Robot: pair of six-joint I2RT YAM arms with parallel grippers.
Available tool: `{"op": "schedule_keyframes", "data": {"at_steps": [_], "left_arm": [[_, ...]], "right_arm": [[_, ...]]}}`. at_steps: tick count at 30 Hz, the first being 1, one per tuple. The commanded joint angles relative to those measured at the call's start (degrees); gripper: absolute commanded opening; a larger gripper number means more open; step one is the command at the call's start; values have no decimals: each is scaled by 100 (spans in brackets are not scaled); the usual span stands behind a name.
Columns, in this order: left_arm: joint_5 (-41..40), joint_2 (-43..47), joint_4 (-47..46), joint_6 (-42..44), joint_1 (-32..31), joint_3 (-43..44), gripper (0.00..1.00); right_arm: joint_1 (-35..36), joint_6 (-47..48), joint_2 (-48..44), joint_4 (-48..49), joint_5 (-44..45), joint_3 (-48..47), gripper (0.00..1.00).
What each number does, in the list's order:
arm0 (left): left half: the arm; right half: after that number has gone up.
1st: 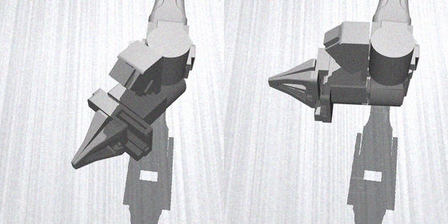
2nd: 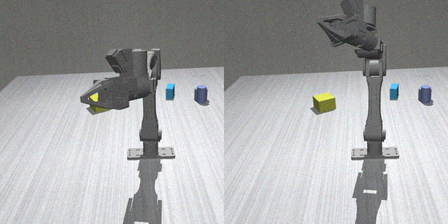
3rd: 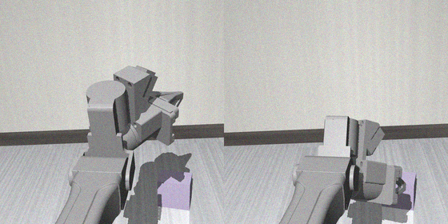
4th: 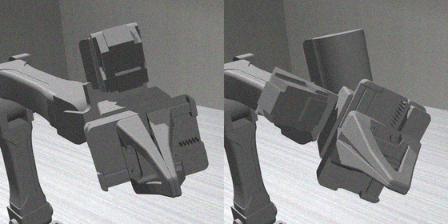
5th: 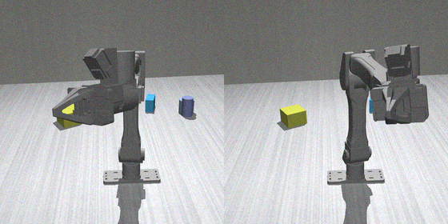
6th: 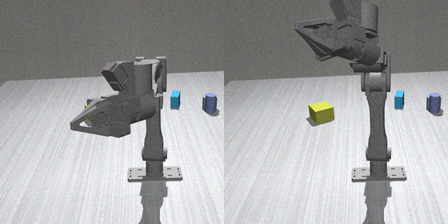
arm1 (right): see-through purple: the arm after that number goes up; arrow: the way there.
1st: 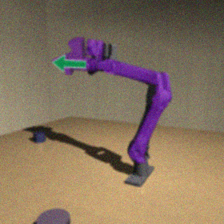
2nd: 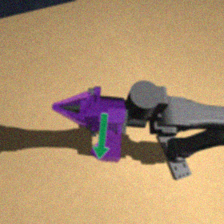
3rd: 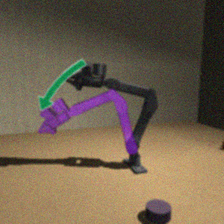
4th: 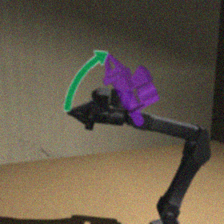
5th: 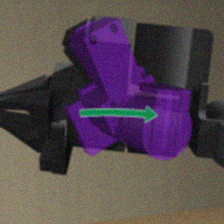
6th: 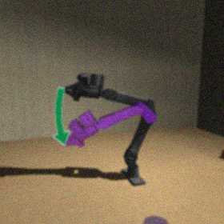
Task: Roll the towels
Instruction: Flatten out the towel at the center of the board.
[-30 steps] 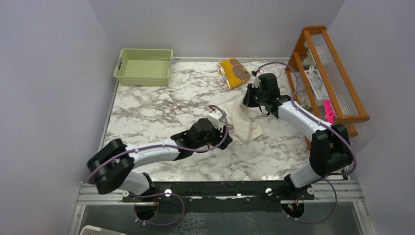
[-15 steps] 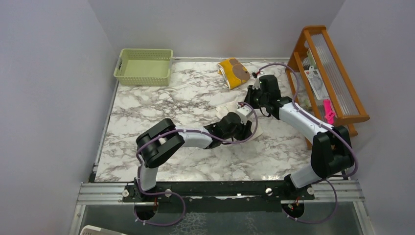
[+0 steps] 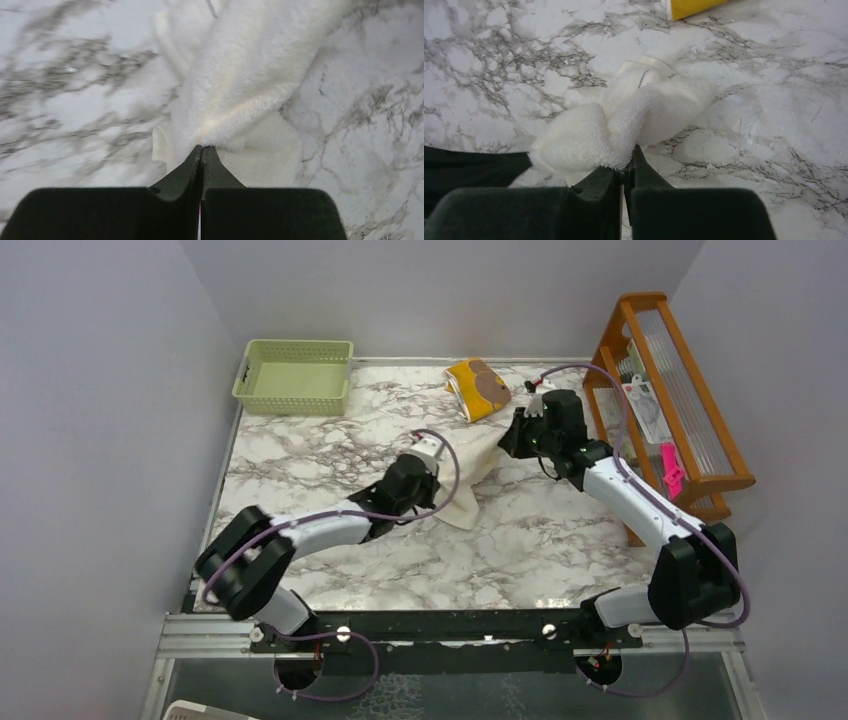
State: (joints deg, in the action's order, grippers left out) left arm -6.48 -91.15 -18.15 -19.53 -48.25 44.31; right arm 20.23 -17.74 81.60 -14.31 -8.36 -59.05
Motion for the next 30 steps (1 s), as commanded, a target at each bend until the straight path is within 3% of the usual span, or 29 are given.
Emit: {"op": "schedule_keyframes", "data": {"at_steps": [1,10,14,17,19,22,25,28,29,30], "left_arm": [[-771,1694,900,427,331,-244,0],[-1680,4482,3010,884,360,266,0],[-769,5517,3590,1113,358,347,0],[-625,5883,3787,1155,362,63,0],[-783,5705,3773,1201,360,-166,0],[-1621,4870,3382,1239,386,-403,0],[-2257,3569,3575,1122,801,181,0],[-2064,2488,3616,1276,1341,961,0],[-1968,2234,3621,1363,1475,1230,0],[-1882,1984,3675,1439,1571,1491,2]], "right_arm": [[-22,205,-736,-56,-403,-108,1],[35,367,-1655,-904,-1834,-390,1],[199,388,-2090,-1414,-3085,-420,4],[208,-20,-2431,-996,-4291,-24,10],[203,-238,-2506,-635,-4227,246,13],[168,-243,-2083,-535,-3119,265,14],[-339,-654,-1105,-150,-2724,156,13],[-1092,-1422,50,285,-3103,41,13],[-1186,-1503,353,368,-3164,-28,16],[-1203,-1454,530,329,-3031,-151,27]]}}
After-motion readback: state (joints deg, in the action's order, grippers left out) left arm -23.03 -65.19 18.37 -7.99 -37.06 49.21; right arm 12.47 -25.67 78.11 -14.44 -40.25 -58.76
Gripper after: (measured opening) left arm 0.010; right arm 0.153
